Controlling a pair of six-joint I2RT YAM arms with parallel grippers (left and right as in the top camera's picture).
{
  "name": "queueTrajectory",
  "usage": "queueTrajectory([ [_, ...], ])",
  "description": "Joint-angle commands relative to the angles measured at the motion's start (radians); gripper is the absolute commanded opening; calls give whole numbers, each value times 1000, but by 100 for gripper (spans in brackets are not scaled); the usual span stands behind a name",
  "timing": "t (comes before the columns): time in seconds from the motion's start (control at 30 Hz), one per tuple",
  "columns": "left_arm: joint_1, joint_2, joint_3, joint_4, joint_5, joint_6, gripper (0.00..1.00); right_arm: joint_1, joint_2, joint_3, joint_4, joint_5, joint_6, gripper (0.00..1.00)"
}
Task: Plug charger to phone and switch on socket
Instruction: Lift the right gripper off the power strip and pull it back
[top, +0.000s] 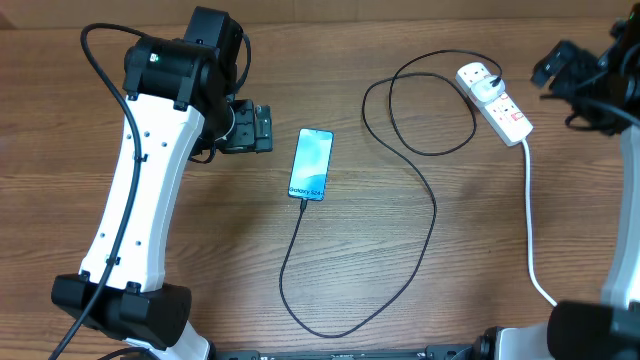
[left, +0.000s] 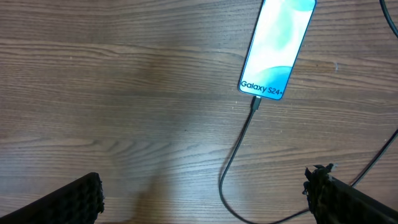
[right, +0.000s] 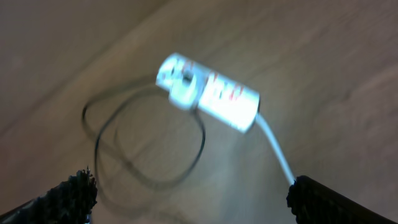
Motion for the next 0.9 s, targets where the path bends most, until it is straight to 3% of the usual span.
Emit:
queueTrajectory([
  [0.0, 5, -20, -3, 1, -12, -13, 100, 47, -21, -3, -82, -35, 5, 100],
  [0.33, 5, -20, -3, 1, -12, -13, 100, 239, -148, -18, -238, 27, 5, 100],
  [0.57, 5, -20, -3, 1, -12, -13, 100, 410, -327, -87, -290, 119, 10, 100],
  [0.87, 5, -20, -3, 1, -12, -13, 99, 457, -574, -257, -298, 146, 54, 100],
])
